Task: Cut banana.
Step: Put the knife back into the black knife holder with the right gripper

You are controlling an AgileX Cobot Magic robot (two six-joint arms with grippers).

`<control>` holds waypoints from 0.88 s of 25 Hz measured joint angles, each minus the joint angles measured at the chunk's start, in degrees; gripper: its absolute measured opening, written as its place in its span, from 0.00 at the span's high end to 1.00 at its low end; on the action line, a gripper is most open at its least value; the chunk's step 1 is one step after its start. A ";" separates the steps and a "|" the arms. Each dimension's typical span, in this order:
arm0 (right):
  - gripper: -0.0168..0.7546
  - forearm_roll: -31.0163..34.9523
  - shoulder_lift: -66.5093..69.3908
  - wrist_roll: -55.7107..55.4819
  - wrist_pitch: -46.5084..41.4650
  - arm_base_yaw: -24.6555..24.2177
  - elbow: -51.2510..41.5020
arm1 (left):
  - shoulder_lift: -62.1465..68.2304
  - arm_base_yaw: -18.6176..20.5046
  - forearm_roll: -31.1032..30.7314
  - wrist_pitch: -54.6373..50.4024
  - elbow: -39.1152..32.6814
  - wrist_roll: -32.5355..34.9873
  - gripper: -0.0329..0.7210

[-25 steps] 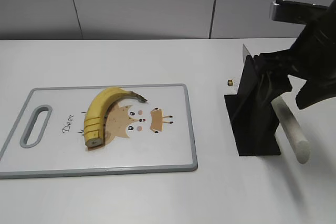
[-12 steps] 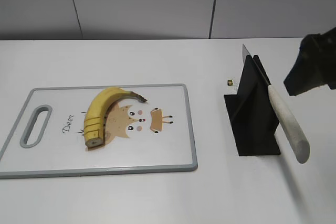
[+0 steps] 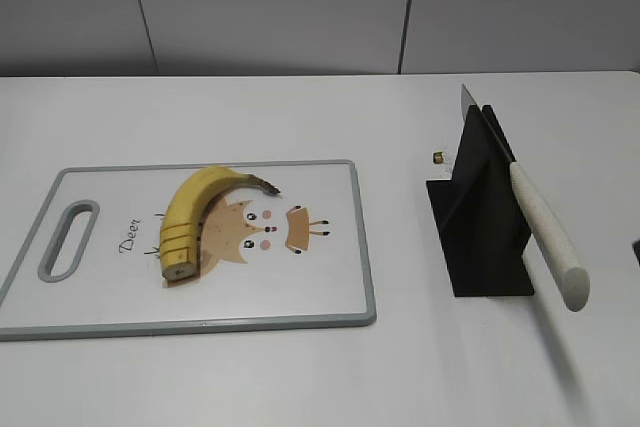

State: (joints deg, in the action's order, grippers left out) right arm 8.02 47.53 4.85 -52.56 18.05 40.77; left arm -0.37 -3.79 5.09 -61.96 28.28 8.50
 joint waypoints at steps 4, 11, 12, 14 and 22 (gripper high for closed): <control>0.24 -0.67 -8.28 0.11 -0.08 0.00 -5.88 | 0.00 0.00 0.00 0.00 0.00 0.00 0.27; 0.24 -0.75 -22.85 0.31 -2.73 0.00 -10.34 | 0.00 0.00 0.00 0.00 0.00 0.00 0.27; 0.24 -0.75 -24.93 0.43 -3.17 0.00 -10.34 | 0.00 0.00 0.00 0.00 0.00 0.00 0.27; 0.24 -0.75 -28.69 0.96 -4.57 0.00 -10.49 | 0.00 0.00 0.00 0.00 0.00 0.00 0.27; 0.24 -0.77 -43.11 2.83 -7.32 0.00 -12.02 | 0.00 0.00 0.00 0.00 0.00 0.00 0.27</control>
State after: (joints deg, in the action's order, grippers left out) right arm 7.26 4.41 7.68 -59.88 18.05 28.75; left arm -0.37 -3.79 5.09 -61.96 28.28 8.50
